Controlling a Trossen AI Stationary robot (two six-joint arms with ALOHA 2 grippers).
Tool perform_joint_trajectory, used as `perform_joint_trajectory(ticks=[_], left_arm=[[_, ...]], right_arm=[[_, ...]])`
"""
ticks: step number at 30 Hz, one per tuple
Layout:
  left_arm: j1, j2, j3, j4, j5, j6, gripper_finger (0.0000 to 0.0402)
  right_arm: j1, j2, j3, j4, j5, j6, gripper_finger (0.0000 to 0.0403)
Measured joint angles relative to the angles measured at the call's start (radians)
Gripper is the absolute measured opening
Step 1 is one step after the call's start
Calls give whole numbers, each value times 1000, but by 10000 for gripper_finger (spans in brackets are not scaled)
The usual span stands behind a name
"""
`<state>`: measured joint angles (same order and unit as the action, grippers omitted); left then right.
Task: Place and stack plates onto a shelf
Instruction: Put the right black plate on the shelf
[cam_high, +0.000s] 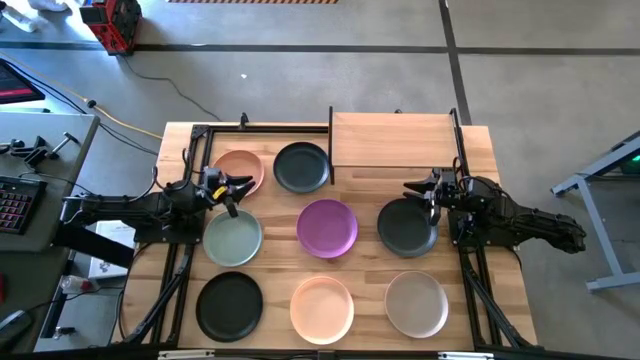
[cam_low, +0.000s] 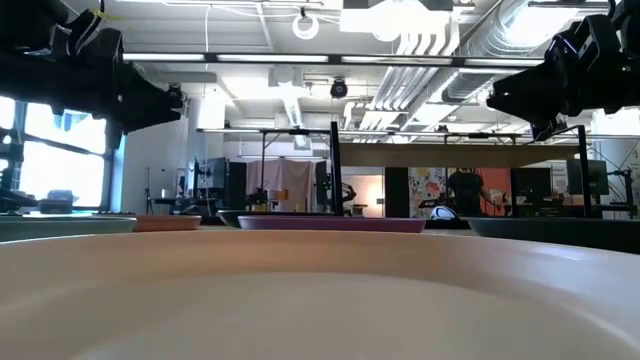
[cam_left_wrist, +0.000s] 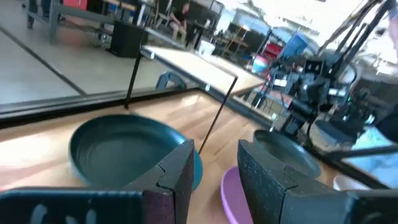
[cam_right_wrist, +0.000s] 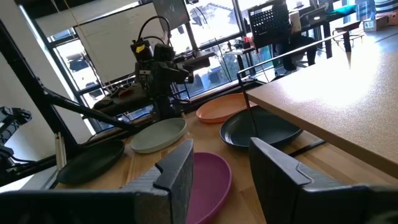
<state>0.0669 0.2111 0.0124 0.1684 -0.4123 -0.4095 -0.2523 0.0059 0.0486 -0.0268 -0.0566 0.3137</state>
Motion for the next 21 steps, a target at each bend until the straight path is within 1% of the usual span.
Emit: perform_joint_trajectory(ticks=[10, 12, 15, 18, 21], left_arm=[[0, 1, 0, 125, -10, 35, 113], [0, 0, 0, 160, -51, -11, 113], [0, 0, 0, 206, -158, -74, 113], [0, 0, 0, 241, -263, -84, 113], [0, 0, 0, 277, -323, -84, 113]], right_arm=[[0, 0, 0, 0, 0, 4, 140], [0, 0, 0, 1, 0, 41, 140], [0, 0, 0, 1, 0, 131, 140], [0, 0, 0, 1, 0, 158, 140], [0, 0, 0, 1, 22, 161, 140]])
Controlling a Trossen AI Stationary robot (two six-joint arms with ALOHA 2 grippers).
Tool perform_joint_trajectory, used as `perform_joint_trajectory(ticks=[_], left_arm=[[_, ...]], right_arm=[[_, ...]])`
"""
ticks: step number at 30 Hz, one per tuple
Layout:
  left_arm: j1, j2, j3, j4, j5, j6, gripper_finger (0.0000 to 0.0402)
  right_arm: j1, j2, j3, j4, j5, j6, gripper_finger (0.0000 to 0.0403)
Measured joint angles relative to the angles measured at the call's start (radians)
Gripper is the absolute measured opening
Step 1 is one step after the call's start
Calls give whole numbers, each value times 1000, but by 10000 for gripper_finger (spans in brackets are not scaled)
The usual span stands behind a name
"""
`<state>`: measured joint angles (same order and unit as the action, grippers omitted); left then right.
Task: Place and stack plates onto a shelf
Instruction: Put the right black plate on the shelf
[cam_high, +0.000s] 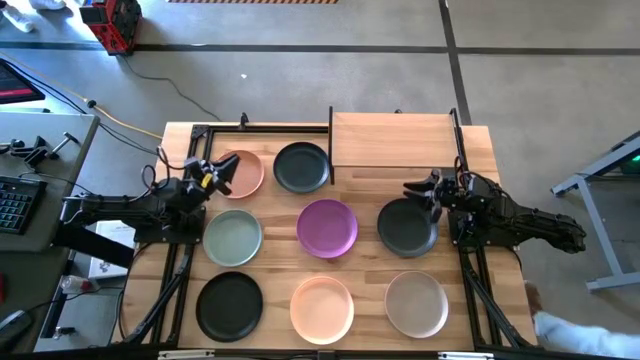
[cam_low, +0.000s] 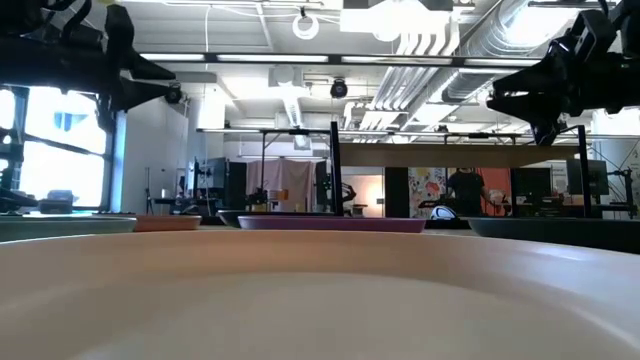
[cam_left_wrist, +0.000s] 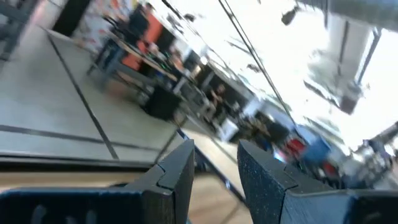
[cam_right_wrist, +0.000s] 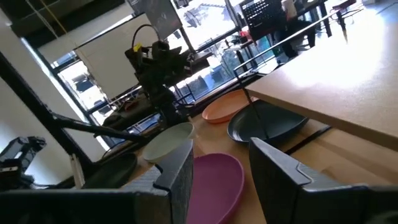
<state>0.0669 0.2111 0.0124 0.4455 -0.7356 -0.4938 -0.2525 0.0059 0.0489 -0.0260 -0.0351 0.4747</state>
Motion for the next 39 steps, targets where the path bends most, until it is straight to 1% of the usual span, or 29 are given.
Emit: perform_joint_trajectory(ticks=[2, 6, 10, 13, 16, 18, 23, 25, 29, 35, 39], left_arm=[[0, 0, 0, 3, -10, 0, 113], [0, 1, 0, 21, -11, -17, 113], [0, 1, 16, 84, -10, -9, 113], [0, 0, 62, 96, -8, 49, 113], [0, 5, 128, 95, -3, 137, 113], [0, 14, 175, 98, 6, 190, 113], [0, 65, 296, 93, 44, 292, 113], [0, 98, 337, 92, 50, 318, 113], [0, 176, 407, 91, 50, 332, 113], [0, 299, 485, 88, 51, 372, 113], [0, 356, 512, 90, 45, 423, 113]], right_arm=[[0, 0, 0, 6, 7, 23, 140], [0, 0, 0, 37, 9, 2, 140], [0, 0, 0, 143, 9, -2, 140], [0, 0, 2, 258, 9, -8, 140], [0, 0, 22, 345, 9, -56, 140], [0, 0, 49, 371, 9, -94, 140], [0, 16, 163, 362, 9, -165, 140], [-1, 39, 223, 338, 9, -169, 140], [0, 121, 370, 178, 9, -170, 140], [0, 317, 581, -61, 9, -157, 140], [0, 459, 691, -224, -9, -72, 140]])
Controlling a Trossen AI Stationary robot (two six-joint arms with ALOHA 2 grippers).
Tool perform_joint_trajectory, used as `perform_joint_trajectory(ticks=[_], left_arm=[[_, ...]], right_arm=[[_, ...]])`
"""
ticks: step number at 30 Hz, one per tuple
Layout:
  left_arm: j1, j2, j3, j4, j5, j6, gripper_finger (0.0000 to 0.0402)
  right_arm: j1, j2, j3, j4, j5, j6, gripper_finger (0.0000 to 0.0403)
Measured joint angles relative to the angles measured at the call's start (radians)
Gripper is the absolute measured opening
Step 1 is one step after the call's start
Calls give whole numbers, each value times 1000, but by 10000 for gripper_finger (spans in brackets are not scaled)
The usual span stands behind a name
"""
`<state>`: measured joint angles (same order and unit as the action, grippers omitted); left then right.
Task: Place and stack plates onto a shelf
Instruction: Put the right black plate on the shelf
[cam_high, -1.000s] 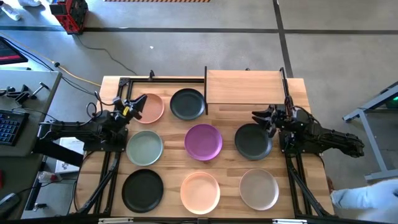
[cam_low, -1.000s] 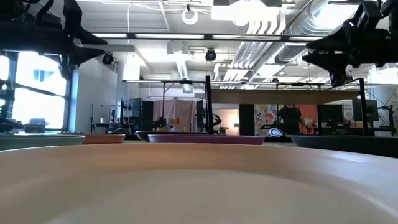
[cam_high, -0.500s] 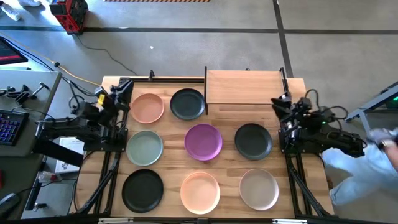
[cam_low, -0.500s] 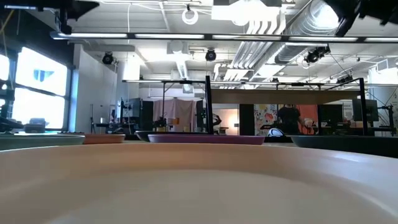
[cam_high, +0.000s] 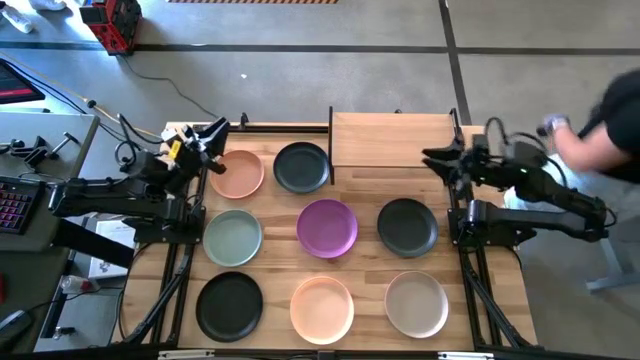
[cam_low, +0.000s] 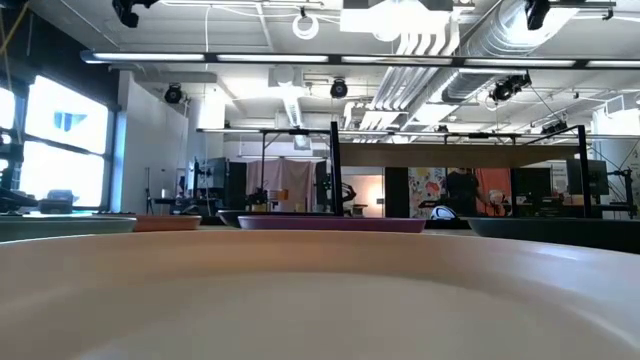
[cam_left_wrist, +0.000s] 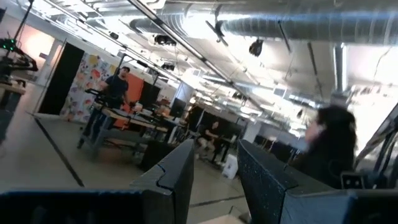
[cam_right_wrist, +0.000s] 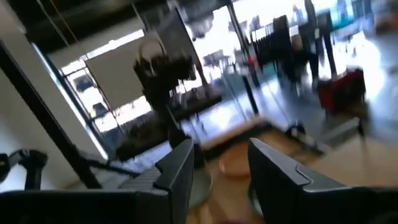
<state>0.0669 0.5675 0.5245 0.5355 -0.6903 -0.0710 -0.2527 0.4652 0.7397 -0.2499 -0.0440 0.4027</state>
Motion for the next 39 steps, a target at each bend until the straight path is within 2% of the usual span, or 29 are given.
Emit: perform_joint_trajectory(ticks=[7, 14, 23, 30, 39], left_arm=[[0, 42, 1, -30, -45, 20, 113], [0, 50, 1, -111, -53, -34, 113], [0, 50, 1, -203, -53, -105, 113], [0, 51, 1, -226, -53, -110, 113], [0, 51, 1, -235, -53, -159, 113]], right_arm=[[0, 227, 109, -266, -144, 148, 140], [46, 412, 116, -315, -193, 277, 140], [173, 598, 115, -319, -179, 430, 140], [263, 724, 115, -341, -169, 463, 140], [343, 859, 114, -391, -59, 521, 140]])
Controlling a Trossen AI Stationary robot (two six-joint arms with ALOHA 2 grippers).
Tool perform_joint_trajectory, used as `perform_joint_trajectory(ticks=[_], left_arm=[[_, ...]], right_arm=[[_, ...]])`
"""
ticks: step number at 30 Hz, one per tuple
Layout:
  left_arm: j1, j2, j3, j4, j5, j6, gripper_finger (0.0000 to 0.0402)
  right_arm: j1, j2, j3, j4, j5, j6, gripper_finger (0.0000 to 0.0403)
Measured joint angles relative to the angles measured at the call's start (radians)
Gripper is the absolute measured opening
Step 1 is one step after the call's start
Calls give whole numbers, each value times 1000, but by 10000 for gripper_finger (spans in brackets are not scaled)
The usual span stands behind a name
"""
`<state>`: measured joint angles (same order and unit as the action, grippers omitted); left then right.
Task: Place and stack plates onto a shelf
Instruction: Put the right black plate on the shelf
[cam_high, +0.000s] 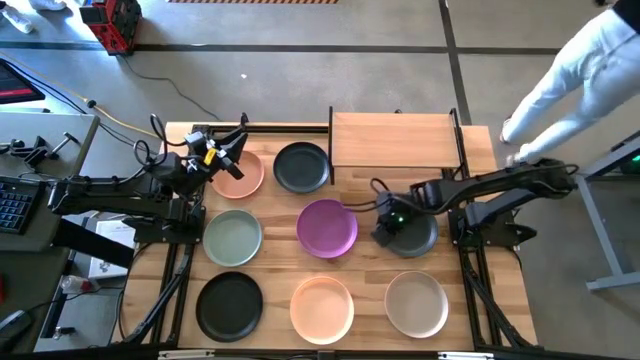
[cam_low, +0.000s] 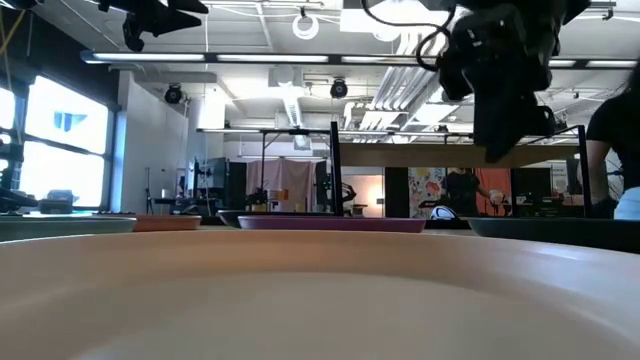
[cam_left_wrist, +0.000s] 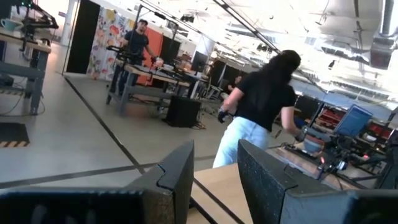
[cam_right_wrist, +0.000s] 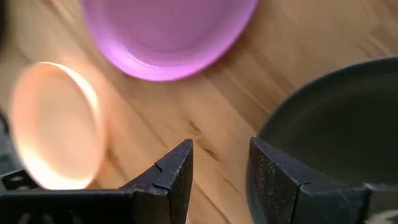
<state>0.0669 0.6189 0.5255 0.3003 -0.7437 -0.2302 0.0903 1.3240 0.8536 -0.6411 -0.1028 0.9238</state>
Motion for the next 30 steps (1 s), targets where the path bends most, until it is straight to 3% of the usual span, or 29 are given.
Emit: perform_joint_trajectory(ticks=[12, 30], left_arm=[[0, 0, 0, -51, 0, -5, 113], [0, 0, 0, -50, 0, -6, 113]], right_arm=[[75, 158, 0, -6, 67, 46, 140], [148, 295, 0, -28, 155, 97, 140]])
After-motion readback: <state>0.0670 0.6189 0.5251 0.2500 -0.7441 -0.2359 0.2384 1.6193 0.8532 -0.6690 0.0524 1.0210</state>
